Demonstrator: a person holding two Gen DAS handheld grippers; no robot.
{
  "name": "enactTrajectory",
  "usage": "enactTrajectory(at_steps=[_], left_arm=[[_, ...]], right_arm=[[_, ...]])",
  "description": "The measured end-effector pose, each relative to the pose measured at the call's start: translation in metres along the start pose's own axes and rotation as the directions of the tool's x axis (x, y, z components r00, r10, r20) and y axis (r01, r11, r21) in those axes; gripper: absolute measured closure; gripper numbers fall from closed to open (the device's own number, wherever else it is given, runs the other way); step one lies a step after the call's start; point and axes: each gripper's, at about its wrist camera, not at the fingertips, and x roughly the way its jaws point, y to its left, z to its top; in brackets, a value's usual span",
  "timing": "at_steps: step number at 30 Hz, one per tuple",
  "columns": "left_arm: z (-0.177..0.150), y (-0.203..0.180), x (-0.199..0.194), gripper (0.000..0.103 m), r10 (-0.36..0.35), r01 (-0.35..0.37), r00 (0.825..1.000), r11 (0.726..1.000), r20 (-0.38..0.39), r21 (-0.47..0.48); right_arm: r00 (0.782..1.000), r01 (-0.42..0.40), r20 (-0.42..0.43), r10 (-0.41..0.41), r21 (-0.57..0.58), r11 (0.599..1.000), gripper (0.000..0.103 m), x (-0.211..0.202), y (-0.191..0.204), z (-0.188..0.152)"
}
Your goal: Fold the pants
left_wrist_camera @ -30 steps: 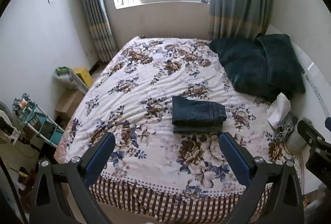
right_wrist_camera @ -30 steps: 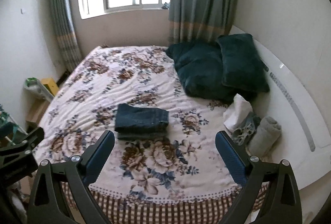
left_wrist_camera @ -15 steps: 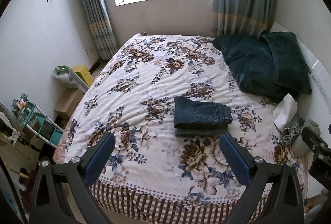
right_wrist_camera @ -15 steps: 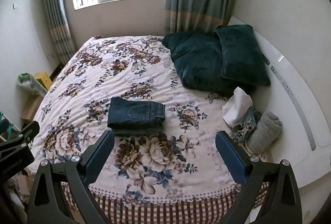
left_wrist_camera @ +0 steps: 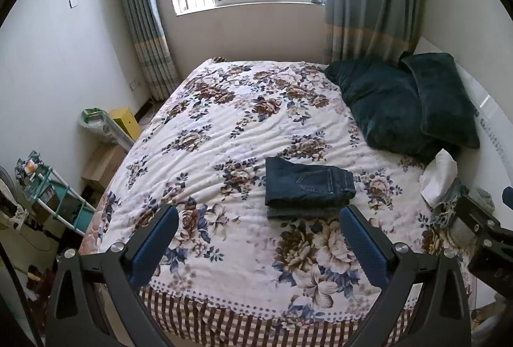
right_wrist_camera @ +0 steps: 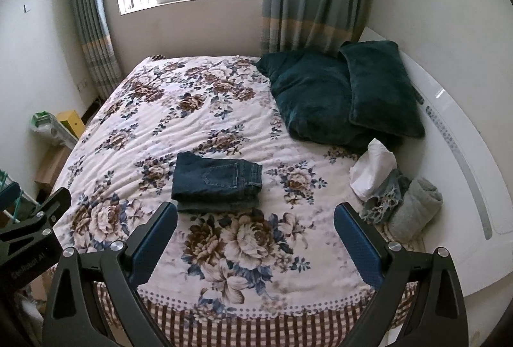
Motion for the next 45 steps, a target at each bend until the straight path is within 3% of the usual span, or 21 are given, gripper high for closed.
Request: enactTrajectory(at_steps=[45], left_arm=[[0.0002, -0.0019, -0.0081, 0.0, 0.004, -0.004, 1.0, 1.0, 0.008, -0.015]], right_arm=[[1.0, -0.024, 0.0, 0.024, 0.003, 1.0, 0.002, 0.0002, 0.0032, 0.0006]])
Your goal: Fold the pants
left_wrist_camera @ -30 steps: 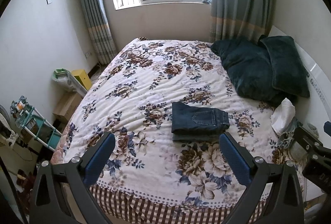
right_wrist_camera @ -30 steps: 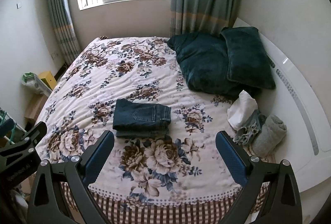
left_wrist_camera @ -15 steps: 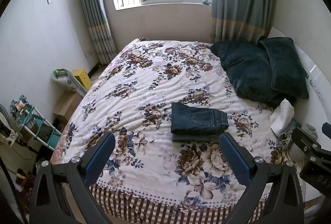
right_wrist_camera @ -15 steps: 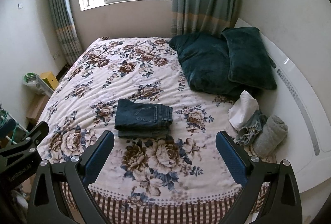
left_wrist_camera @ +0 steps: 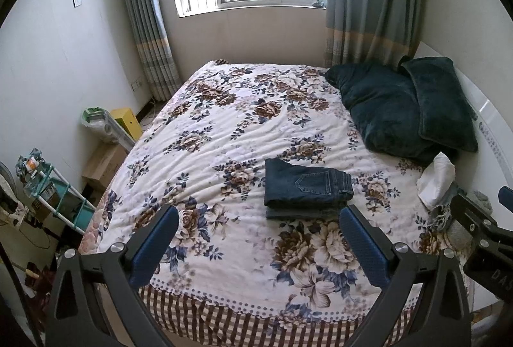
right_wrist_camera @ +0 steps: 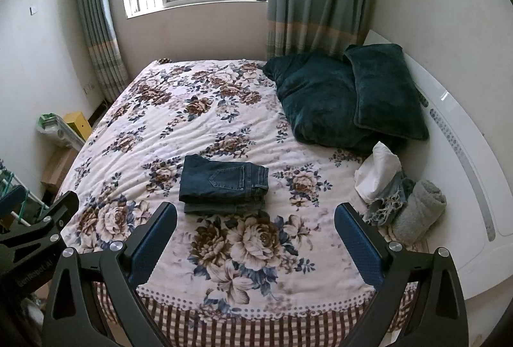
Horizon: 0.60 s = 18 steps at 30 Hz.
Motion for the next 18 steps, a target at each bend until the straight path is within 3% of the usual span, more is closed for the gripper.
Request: enactTrajectory(at_steps=[18], left_arm=[[0.0008, 0.0, -0.0051, 0.0, -0.001, 0.001, 1.0, 1.0, 0.011, -0.003]], right_arm=[[1.0, 0.002, 0.003, -0.002, 0.002, 1.0, 0.002, -0.0022, 0.0002, -0.0037]])
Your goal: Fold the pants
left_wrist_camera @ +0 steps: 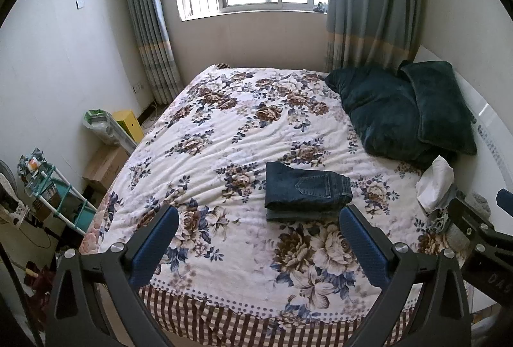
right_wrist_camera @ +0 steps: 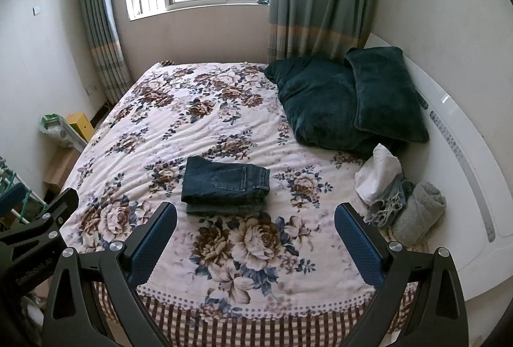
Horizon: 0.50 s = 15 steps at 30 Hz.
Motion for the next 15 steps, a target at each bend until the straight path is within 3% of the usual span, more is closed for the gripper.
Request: enactTrajectory(at_steps=[15], left_arm=[[0.005, 0.001, -0.021, 0.0, 0.004, -0.004, 0.999, 1.0, 0.033, -0.011]], right_arm=[[1.0, -0.002, 0.003, 0.002, 0.003, 1.0, 0.002, -0.001, 0.0, -0.003]])
